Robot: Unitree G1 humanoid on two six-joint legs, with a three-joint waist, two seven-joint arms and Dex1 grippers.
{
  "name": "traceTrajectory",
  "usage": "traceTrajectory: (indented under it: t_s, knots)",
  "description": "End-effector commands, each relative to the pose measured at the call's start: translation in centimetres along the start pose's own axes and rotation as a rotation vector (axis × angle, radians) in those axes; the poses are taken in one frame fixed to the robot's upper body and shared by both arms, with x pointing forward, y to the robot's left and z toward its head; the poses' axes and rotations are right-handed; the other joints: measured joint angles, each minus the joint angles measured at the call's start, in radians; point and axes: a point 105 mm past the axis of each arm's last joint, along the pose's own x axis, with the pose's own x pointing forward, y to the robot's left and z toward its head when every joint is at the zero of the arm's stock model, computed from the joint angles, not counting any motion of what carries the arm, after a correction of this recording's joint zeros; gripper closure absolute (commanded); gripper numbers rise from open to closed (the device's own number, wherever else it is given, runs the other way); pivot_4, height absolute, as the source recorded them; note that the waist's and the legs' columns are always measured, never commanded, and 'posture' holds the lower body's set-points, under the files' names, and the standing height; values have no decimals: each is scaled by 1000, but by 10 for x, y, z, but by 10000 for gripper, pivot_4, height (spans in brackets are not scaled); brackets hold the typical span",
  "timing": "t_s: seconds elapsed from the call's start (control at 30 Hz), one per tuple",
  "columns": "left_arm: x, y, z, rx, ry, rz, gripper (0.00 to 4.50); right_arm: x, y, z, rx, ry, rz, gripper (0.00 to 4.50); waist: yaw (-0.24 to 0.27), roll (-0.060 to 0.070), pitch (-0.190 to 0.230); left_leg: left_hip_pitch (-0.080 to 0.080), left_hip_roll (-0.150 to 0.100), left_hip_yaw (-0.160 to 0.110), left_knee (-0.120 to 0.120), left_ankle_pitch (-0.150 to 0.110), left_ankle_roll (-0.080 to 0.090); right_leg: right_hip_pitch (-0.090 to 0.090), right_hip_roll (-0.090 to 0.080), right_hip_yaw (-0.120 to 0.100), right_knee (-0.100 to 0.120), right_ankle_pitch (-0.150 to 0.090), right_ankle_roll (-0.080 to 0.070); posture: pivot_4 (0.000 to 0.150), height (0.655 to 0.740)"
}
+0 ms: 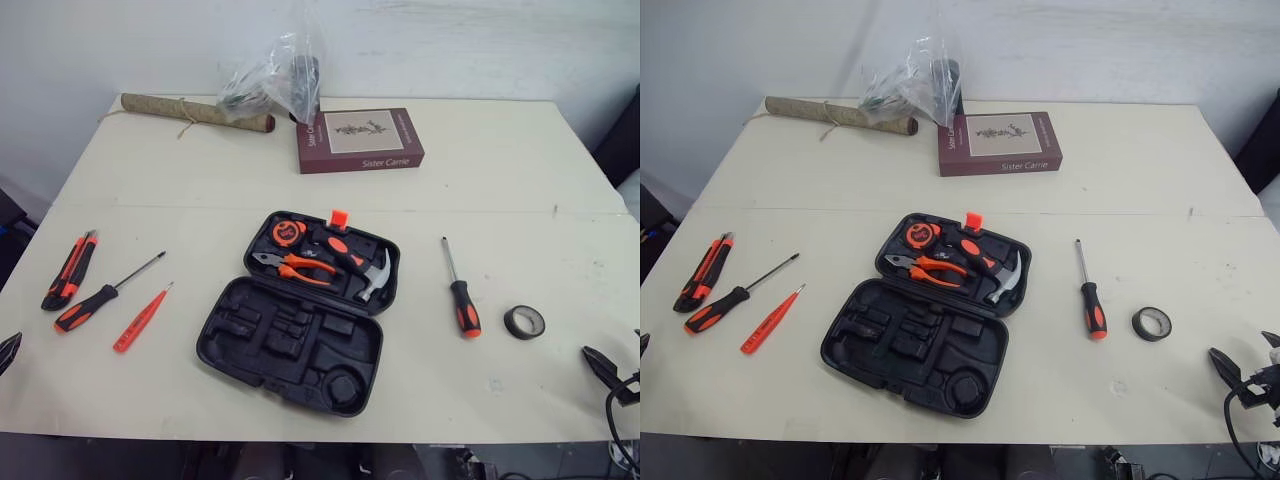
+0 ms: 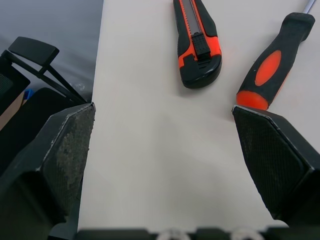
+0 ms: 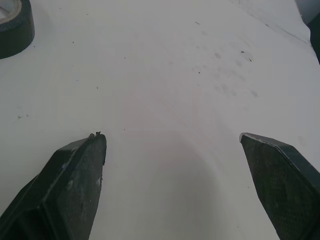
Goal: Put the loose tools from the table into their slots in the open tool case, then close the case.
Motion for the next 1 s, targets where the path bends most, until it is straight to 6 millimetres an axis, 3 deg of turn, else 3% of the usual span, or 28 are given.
traceTrajectory:
  t_s: [0.03, 0.37, 0.5, 0.73, 0.8, 1.0]
  knots:
    - [-6, 1, 4, -19, -21, 5, 437, -1, -5, 6, -13, -17, -10, 0, 0, 0, 0, 0, 0, 0, 0, 0, 0, 0, 0, 0, 0, 0, 0, 1500, 7400]
    - [4, -10, 19, -55, -61, -64, 437, 0, -4, 16, -31, -39, 22, 0, 0, 0, 0, 0, 1, 1, 0, -2, -2, -1, 0, 1, 0, 0, 0, 1500, 7400]
    - [12, -20, 28, -56, -83, -124, 437, 1, 8, 27, -23, -77, 87, 0, 1, 0, 0, 0, 1, 1, 0, -2, -2, -1, 0, 1, 0, 0, 0, 1500, 7400]
    - [42, -97, 64, 114, -136, -480, 437, 20, 60, 101, -47, -265, 388, 0, 2, 0, 0, 0, 1, 1, 1, -2, -3, -1, 0, 3, 2, 0, 0, 1500, 7400]
    - [49, -127, 78, 174, -160, -597, 437, 23, 87, 122, -87, -297, 525, 0, 3, 0, 0, 0, 1, 1, 1, -2, -3, -2, 0, 3, 2, 0, 0, 1500, 7400]
    - [66, -177, 106, 258, -226, -784, 437, 25, 146, 147, -168, -323, 755, 0, 10, 0, 0, -2, 0, 1, 1, 0, 1, -2, 3, 0, 4, 0, 0, 1500, 7400]
